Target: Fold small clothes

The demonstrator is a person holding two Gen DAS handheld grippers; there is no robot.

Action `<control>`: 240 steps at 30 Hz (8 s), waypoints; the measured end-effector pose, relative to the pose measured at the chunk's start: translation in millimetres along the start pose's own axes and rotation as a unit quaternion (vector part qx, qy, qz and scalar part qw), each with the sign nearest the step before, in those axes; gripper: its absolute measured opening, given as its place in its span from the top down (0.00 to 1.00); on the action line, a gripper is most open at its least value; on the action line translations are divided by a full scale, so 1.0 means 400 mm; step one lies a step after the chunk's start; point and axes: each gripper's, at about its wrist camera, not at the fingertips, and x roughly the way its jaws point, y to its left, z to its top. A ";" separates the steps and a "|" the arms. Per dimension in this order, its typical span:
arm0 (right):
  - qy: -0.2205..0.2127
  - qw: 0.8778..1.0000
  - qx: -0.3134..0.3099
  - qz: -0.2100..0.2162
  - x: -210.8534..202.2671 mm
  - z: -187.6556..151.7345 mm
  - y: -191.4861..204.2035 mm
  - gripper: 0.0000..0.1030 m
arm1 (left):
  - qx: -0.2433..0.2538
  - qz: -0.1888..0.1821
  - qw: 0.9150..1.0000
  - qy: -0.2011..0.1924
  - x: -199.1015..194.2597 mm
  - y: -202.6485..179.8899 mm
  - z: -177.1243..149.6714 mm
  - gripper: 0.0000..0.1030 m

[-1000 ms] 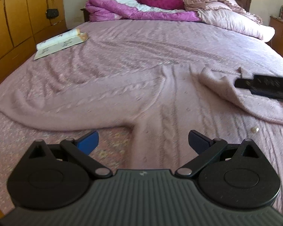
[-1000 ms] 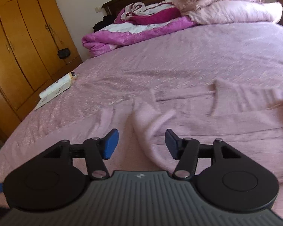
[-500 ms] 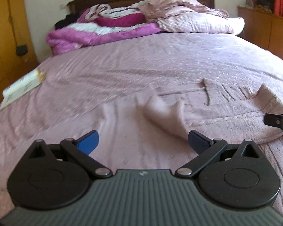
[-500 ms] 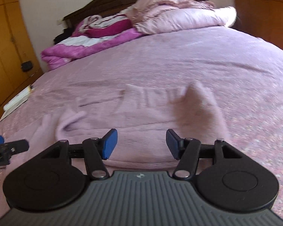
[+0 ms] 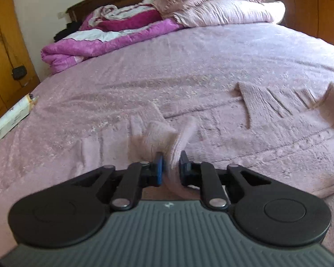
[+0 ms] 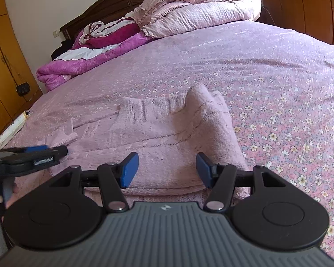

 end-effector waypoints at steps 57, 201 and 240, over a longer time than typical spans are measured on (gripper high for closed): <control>0.011 0.994 -0.032 -0.104 0.198 0.096 -0.108 0.31 | -0.172 -0.001 0.985 0.009 -0.058 0.259 -0.136 0.60; 0.065 0.997 -0.022 0.028 -0.128 -0.130 0.120 0.11 | -0.086 -0.080 0.993 0.008 -0.255 0.170 -0.183 0.37; 0.215 0.959 -0.033 0.180 0.230 0.036 0.522 0.84 | -0.118 0.050 0.991 0.041 -0.205 0.390 -0.253 0.36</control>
